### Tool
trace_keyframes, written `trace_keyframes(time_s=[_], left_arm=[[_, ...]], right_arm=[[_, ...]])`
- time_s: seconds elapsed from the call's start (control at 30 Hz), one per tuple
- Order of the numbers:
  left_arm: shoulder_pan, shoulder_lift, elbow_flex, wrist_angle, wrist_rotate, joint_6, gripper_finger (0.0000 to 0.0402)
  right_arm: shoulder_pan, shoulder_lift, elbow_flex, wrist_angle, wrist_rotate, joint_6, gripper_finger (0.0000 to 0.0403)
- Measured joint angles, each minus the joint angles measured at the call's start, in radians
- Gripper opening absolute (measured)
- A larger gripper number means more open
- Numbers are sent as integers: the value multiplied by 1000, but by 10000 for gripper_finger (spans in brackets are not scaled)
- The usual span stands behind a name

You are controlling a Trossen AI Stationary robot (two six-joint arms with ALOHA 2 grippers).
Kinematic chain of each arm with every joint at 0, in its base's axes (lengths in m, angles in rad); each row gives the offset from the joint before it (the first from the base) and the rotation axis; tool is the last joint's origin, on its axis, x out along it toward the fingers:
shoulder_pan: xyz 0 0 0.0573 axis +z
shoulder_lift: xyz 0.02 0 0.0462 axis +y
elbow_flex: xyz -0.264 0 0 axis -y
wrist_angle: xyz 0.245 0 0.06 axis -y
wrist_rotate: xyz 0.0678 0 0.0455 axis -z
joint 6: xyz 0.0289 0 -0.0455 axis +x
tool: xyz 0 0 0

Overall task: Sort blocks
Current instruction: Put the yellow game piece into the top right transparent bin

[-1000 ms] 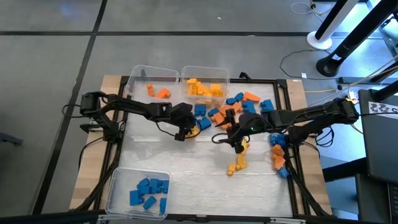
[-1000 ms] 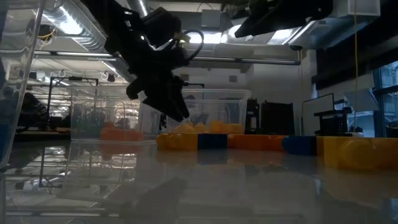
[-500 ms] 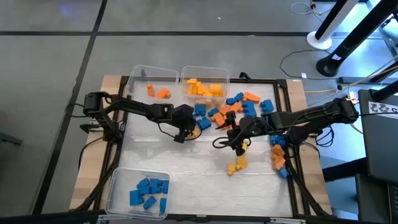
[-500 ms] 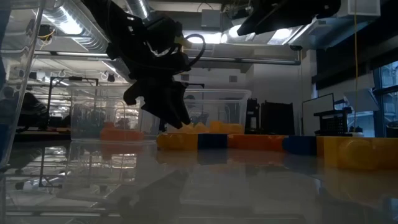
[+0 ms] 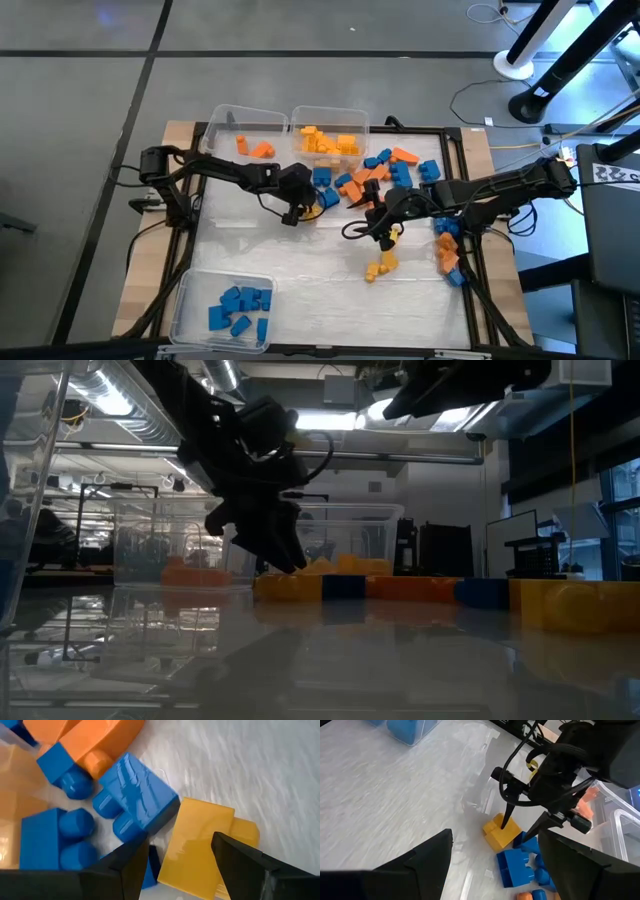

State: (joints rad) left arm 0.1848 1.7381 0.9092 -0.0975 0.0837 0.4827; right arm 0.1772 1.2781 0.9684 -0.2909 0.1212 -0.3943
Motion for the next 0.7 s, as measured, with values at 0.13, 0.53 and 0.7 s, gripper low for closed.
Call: trace_keyframes(time_s=[0.13,0.53,0.7], left_arm=[[-1,7,1,4,2,-4,210],[-24,-3,23,-35,-12,-93,210],[-56,-2,23,-23,-22,-82,210]], right_arm=[[0,0,0,-1,0,0,292],[0,0,0,-13,0,-3,292],[0,0,0,-29,0,-3,292]])
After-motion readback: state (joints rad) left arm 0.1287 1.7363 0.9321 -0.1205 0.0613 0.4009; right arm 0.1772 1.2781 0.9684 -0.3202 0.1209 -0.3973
